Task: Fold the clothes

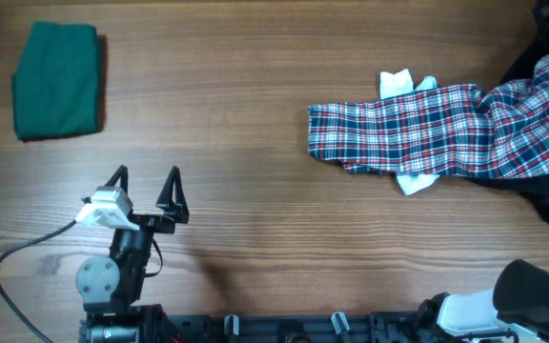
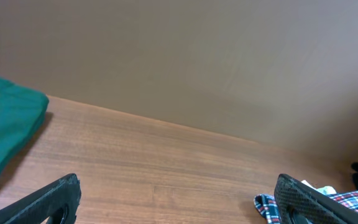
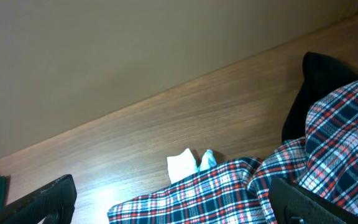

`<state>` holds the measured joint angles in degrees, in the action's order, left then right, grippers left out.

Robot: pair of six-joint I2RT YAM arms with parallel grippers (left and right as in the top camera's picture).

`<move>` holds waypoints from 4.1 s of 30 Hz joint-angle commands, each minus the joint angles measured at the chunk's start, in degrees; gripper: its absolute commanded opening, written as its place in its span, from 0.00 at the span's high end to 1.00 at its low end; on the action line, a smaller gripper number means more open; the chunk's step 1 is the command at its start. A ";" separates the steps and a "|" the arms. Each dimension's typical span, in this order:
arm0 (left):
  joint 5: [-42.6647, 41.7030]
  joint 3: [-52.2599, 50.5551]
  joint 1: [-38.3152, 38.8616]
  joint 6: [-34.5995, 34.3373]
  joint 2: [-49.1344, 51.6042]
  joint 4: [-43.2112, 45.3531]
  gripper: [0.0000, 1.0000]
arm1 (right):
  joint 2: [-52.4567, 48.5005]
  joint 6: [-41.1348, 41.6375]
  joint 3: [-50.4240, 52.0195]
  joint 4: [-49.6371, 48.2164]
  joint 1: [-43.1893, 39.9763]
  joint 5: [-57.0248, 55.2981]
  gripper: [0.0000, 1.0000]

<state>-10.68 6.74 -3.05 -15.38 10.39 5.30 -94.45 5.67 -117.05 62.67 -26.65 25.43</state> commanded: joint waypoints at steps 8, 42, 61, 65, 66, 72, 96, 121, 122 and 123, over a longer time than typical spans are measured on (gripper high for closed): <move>0.96 -4.09 0.26 -0.33 -5.84 -4.74 0.00 | -0.48 -1.07 -0.59 -0.04 0.13 -0.39 0.00; 2.43 -6.40 -0.55 -0.11 -10.05 -8.98 0.00 | -0.48 -1.05 -0.59 -0.07 0.13 -0.39 0.00; 2.43 -6.40 -0.55 -0.11 -10.05 -8.98 0.00 | -0.50 -1.05 -0.59 -0.04 0.13 -0.39 0.00; 2.43 -6.40 -0.55 -0.09 -10.03 -8.98 0.00 | -1.31 -1.07 -0.59 -0.02 0.37 -0.39 0.00; 2.43 -6.40 -0.55 -0.11 -10.03 -8.98 0.00 | -1.33 -1.05 -0.59 -0.07 0.68 -0.39 0.00; 2.43 -6.40 -0.55 -0.11 -10.01 -8.98 0.00 | 1.33 -1.07 -0.59 -0.07 7.76 -0.39 0.00; 2.43 -6.40 -0.55 -0.09 -10.01 -8.98 0.00 | 55.65 -9.35 79.95 -68.57 23.06 -8.48 0.00; 2.43 -6.40 -0.55 -0.11 -10.01 -8.98 0.00 | 92.67 -9.01 116.78 -64.57 21.55 -8.94 0.00; 2.43 -6.40 -0.55 -0.09 -10.01 -8.98 0.00 | 93.35 -7.67 116.78 -63.73 21.55 -9.55 0.00; 2.43 -6.40 -0.55 -0.11 -10.01 -8.98 0.00 | 94.23 -6.78 116.76 -63.89 21.55 -10.97 0.00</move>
<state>-8.80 0.80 -3.16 -15.40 0.84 -3.66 -3.22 -3.29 -0.58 -2.00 -4.82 17.34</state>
